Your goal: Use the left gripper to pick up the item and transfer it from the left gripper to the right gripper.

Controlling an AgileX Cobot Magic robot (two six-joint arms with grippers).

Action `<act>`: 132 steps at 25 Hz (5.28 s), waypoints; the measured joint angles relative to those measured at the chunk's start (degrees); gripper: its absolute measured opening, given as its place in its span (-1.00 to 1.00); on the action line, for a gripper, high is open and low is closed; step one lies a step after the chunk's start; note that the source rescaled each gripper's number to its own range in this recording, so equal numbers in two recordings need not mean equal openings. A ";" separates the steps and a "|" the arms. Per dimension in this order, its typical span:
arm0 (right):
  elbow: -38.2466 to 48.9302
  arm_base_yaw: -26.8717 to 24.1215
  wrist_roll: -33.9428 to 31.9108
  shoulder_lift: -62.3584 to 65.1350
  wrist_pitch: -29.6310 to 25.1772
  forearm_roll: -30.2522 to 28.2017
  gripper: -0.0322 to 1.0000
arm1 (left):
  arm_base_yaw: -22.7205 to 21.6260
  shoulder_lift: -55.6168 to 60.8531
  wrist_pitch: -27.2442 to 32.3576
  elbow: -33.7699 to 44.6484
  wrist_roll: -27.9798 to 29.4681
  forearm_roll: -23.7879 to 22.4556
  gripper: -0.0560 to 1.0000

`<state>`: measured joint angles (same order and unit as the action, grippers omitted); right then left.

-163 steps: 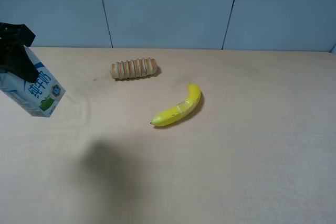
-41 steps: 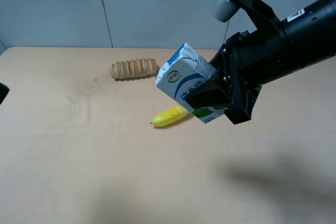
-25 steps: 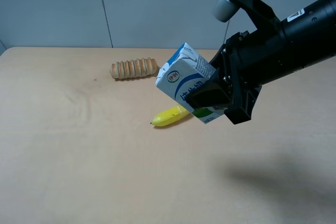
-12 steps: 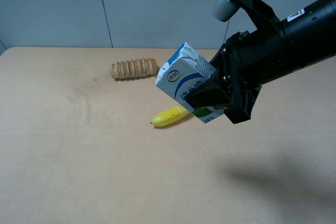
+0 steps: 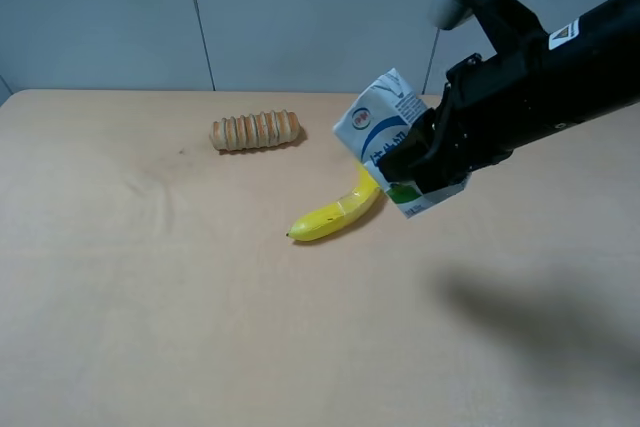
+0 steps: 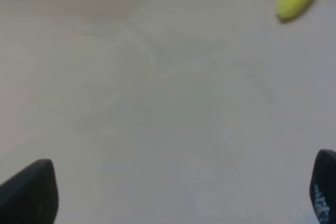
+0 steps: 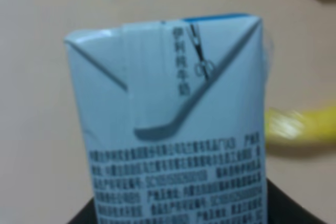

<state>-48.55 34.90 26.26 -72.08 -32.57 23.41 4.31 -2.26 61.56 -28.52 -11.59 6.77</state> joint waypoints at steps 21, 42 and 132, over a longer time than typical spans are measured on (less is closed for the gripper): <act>0.00 -12.70 -38.36 -21.22 7.05 -34.44 -0.94 | -11.29 2.47 -0.07 0.00 0.10 0.10 0.86; -3.53 -15.49 -38.41 -24.78 3.00 -34.60 0.96 | -11.29 2.47 -0.07 0.00 0.14 0.12 0.86; 20.07 -35.65 -25.90 72.38 -26.00 -18.69 1.00 | -11.29 2.47 -0.07 0.00 0.16 0.00 0.86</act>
<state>-28.48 -0.75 0.36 0.30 -58.57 4.72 -6.98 0.20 61.49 -28.52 -11.43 6.77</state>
